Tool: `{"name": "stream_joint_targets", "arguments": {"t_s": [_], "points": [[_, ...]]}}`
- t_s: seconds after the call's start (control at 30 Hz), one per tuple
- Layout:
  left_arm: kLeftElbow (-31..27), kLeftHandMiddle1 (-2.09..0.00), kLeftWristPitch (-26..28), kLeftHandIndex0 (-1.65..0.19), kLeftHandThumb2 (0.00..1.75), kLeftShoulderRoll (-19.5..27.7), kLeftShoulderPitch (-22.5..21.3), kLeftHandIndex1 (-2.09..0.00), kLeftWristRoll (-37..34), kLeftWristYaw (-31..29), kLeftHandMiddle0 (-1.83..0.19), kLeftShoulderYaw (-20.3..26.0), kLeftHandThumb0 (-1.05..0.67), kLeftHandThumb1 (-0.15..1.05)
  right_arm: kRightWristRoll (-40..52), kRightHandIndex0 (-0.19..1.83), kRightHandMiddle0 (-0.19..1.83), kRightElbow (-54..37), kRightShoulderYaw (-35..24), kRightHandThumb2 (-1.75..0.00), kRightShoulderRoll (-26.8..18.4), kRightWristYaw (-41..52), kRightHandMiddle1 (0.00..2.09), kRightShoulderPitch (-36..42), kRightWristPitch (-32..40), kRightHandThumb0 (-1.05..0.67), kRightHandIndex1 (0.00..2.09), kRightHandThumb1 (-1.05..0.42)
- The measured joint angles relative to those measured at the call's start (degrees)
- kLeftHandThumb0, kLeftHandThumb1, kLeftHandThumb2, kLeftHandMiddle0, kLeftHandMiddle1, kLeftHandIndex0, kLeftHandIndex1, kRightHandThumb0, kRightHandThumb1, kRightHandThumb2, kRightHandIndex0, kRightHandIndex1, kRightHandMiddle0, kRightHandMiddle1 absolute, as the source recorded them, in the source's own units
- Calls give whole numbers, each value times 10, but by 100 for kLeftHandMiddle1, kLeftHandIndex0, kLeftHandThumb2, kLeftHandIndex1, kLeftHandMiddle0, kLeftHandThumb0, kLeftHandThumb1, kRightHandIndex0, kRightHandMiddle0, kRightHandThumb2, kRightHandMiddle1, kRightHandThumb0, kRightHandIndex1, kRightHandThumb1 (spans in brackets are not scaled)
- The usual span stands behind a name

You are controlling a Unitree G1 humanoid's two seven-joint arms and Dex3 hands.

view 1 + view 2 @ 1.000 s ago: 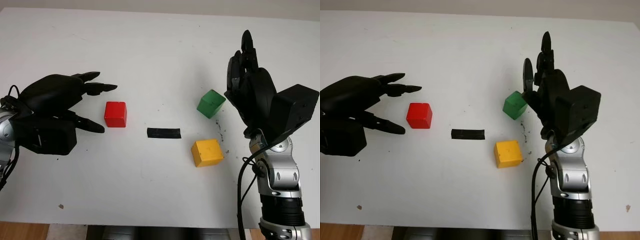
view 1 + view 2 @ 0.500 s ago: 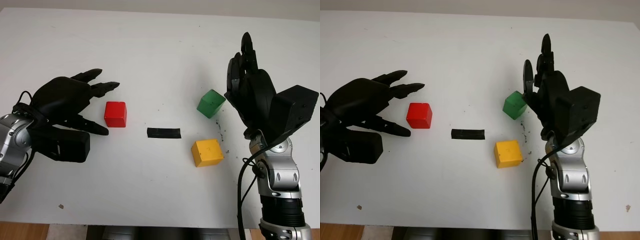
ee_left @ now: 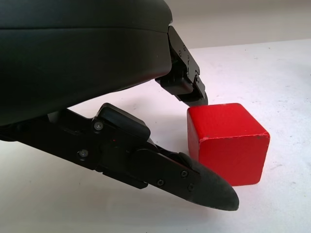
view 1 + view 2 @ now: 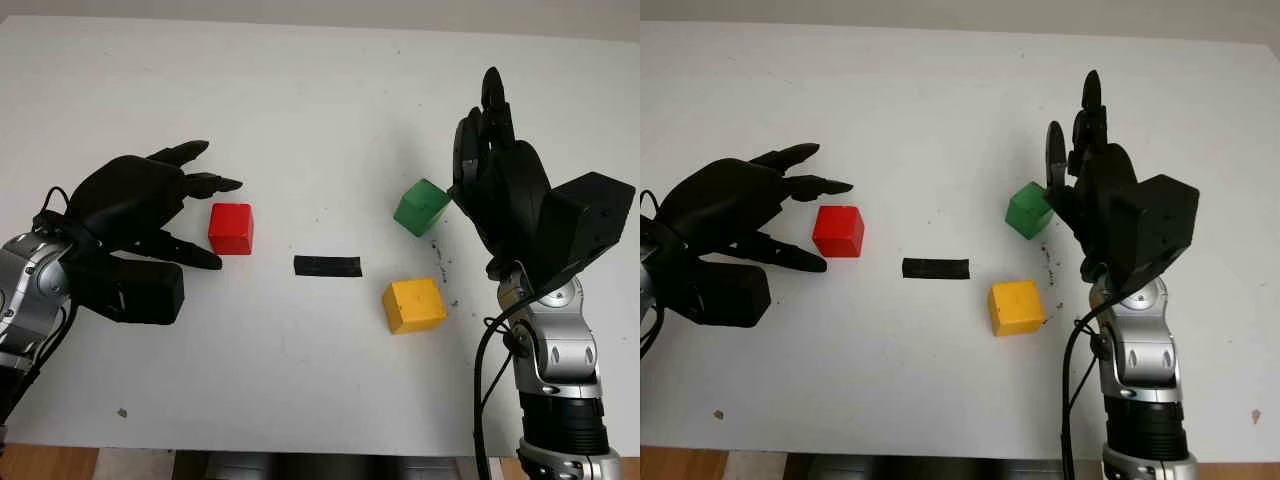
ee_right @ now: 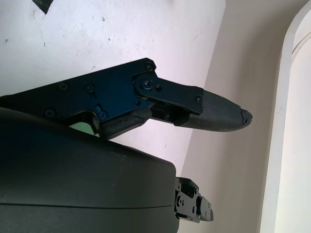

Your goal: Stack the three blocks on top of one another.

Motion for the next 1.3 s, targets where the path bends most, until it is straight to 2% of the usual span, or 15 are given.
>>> {"name": "stream_joint_targets", "arguments": {"t_s": [0.07,0.17,0.27,0.57,0.77,1.07,1.2,1.3], "points": [[9,-6,-8,-31,5,-1,0,-84,2,11,-20,-2,-83,95,0,-19,-19,0,0,-68,1,-1,0,0,0,-73,0,-105],[17,-6,-16,-29,6,-1,0,-102,6,27,-23,-6,-81,96,0,-19,-19,0,0,-69,1,-2,0,0,0,-72,0,-105],[24,-6,-21,-26,6,-1,0,-113,14,36,-25,-10,-80,98,0,-19,-19,0,0,-69,1,-1,0,0,0,-73,0,-105],[33,-7,-42,-31,6,-1,0,-116,16,65,-30,-14,-77,99,0,-19,-19,0,0,-69,3,-2,0,0,0,-72,0,-105],[47,-7,-56,-34,7,-14,4,-114,-5,80,-32,-14,-62,104,-1,-19,-19,0,1,-70,5,-1,0,0,0,-70,0,-105],[58,-5,-70,-19,20,-42,18,-129,-20,109,-31,-14,-60,105,-4,-19,-19,0,3,-72,4,6,0,0,0,-65,0,-105],[67,-5,-80,-4,24,-49,20,-136,-26,113,-28,-15,-60,105,-5,-19,-19,0,3,-72,4,6,0,0,0,-65,0,-105],[73,-5,-92,-7,24,-52,20,-139,-44,111,-28,-15,-53,105,-5,-19,-19,0,3,-72,4,6,0,1,0,-65,0,-105]]}}
